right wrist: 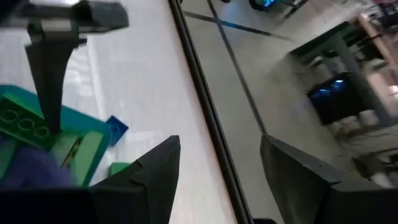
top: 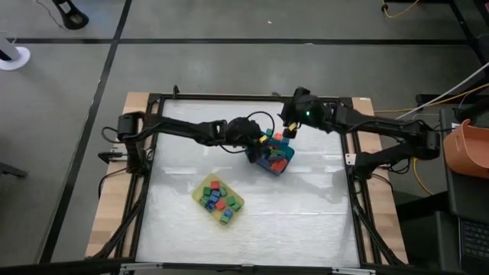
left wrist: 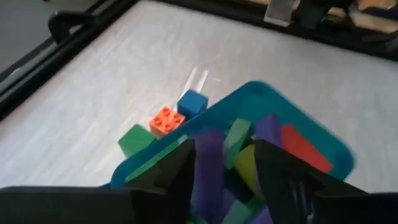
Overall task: Sort blocks by size
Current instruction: Put the large violet wooden block into the blue bin, then put the small blue wooden block into the yellow bin
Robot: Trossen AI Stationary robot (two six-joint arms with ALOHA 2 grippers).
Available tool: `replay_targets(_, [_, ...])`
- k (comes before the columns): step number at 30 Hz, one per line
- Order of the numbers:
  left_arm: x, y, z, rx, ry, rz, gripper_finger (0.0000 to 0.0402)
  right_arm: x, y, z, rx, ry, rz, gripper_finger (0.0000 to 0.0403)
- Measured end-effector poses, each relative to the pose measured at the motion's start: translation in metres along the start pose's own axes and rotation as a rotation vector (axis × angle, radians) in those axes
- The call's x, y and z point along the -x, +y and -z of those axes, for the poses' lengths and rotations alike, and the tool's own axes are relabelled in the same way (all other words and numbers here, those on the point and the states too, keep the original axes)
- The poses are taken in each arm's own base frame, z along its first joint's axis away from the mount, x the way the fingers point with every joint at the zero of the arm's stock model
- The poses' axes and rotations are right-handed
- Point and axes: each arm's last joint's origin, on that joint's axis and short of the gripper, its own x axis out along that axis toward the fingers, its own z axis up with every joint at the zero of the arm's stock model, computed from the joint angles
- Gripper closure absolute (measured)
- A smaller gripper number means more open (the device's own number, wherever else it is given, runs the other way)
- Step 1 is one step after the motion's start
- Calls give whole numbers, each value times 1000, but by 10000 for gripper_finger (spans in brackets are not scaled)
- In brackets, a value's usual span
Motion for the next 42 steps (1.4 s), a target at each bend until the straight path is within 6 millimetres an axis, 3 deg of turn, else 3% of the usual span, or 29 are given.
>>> replay_targets(4, [-3, 13, 0, 11, 8, -26, 228, -10, -18, 6, -58, -43, -69, 180])
replay_targets(7, [9, 26, -10, -19, -3, -55, 223, -16, -31, 13, -93, -46, -95, 180])
replay_targets(13, [60, 54, -38, -162, -33, -123, 222, -22, -50, 32, -128, 21, -118, 180])
replay_targets(19, [119, 78, -69, -125, -189, -199, 222, -24, -64, 52, -178, 91, -184, 180])
replay_targets(25, [155, 89, -81, -16, -291, -232, 221, -24, -69, 59, -273, 109, -214, 180])
replay_targets(32, [164, 89, -84, 20, -317, -236, 221, -32, -56, 65, -449, 150, -461, 180])
replay_targets(38, [160, 88, -81, 25, -291, -228, 221, -49, -40, 85, -480, 381, -558, 180])
replay_targets(42, [159, 87, -79, 15, -270, -227, 221, -64, -26, 103, -469, 446, -607, 180])
